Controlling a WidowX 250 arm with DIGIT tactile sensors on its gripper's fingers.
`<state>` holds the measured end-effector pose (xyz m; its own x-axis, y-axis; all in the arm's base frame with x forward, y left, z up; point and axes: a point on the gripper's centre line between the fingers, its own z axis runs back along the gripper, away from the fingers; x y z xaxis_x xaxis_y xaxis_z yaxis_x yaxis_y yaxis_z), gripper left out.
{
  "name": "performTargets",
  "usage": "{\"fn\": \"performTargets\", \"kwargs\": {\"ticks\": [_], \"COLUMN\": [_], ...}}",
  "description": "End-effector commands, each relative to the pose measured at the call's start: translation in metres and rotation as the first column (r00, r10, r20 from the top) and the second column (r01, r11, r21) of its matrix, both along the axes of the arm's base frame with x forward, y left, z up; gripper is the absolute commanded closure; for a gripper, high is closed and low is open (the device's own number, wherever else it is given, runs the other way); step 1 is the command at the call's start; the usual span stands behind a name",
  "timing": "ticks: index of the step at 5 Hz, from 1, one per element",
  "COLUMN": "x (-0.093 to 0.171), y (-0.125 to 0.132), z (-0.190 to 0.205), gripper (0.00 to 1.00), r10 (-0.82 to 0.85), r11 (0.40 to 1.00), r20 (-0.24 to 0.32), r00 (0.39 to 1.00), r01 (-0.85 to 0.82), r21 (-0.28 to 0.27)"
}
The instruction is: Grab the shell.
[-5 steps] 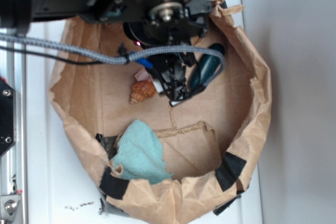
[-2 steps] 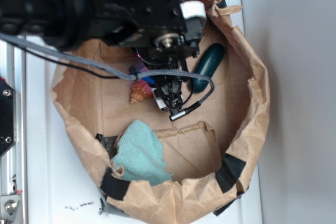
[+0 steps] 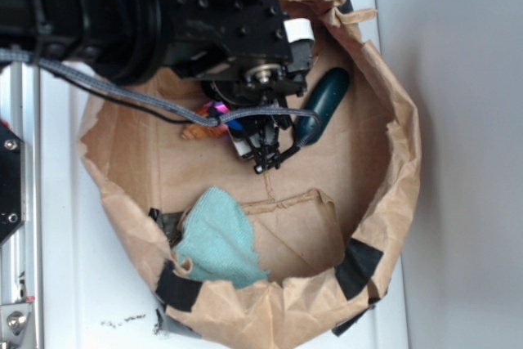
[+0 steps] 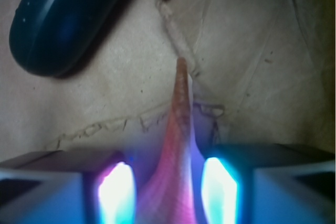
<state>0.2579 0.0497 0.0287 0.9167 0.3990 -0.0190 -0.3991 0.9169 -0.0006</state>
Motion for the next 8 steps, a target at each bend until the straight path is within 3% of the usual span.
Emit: {"fn": "performTargets", "kwargs": {"ticks": [1, 2, 4, 5, 6, 7, 8], "x": [0.016, 0.017, 0.014, 0.013, 0.011, 0.009, 0.010], "y": [0.013, 0.015, 0.018, 0.022, 0.025, 0.026, 0.021], "z": [0.017, 0.028, 0.097, 0.102, 0.093, 0.075, 0.050], "gripper": [1.00, 1.00, 1.00, 1.00, 0.13, 0.00, 0.00], "r10": [0.021, 0.029, 0.024, 0.013, 0.000, -0.008, -0.019], "r11": [1.000, 0.999, 0.977, 0.973, 0.978, 0.985, 0.991], "r20": [0.083, 0.066, -0.020, -0.021, -0.005, 0.020, 0.021], "r00": [0.996, 0.997, 1.000, 1.000, 1.000, 1.000, 1.000], "r01": [-0.021, -0.027, -0.027, -0.017, -0.001, 0.011, 0.021], "r21": [0.000, -0.034, -0.211, -0.230, -0.210, -0.173, -0.131]}}
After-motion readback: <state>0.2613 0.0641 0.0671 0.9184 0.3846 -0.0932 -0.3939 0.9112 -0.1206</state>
